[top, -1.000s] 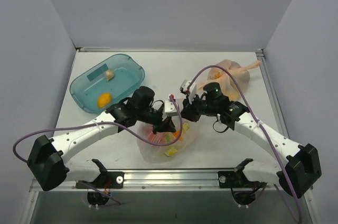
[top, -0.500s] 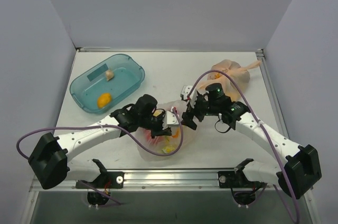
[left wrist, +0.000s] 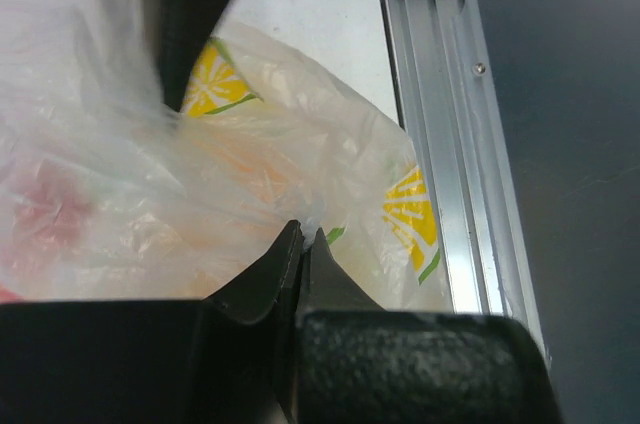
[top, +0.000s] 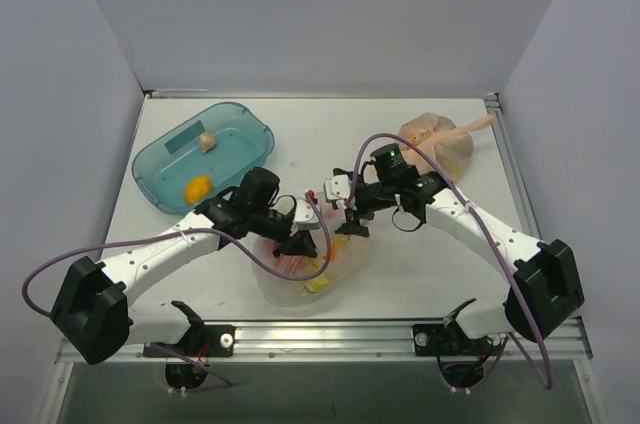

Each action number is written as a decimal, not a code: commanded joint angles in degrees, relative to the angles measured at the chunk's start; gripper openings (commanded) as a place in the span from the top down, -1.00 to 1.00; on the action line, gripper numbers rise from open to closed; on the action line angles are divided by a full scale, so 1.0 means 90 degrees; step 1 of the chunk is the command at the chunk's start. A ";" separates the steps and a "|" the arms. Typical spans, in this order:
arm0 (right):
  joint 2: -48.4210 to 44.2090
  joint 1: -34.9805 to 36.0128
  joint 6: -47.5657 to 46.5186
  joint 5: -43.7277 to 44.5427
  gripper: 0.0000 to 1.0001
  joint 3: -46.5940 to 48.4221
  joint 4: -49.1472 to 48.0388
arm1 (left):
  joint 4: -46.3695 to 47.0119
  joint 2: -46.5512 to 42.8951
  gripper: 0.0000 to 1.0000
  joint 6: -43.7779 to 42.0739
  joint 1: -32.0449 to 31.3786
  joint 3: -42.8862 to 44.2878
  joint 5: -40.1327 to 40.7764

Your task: Place the fake fruits into the plastic bag and tie a complex knot

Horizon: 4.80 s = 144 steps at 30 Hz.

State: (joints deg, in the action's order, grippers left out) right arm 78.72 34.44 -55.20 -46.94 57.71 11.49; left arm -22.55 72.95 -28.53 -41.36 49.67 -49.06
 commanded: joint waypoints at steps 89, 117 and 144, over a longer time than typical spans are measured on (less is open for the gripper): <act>-0.0164 -0.1747 0.7471 0.0001 1.00 -0.0572 -0.0602 | 0.1100 0.0849 1.00 0.4743 -0.0550 0.0291 0.2931; -0.0123 -0.0565 0.9688 -0.0976 0.87 -0.1686 -0.3053 | 0.6061 0.0929 1.00 0.6950 -0.0180 -0.0538 0.2550; -0.0231 -0.0545 0.7442 -0.0302 0.64 -0.1100 -0.1227 | 0.3167 0.0263 1.00 0.5493 -0.0365 -0.0615 0.2417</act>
State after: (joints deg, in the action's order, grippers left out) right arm 75.11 28.40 11.94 -50.26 45.98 1.74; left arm 2.68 73.76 20.64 -44.16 43.92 -21.80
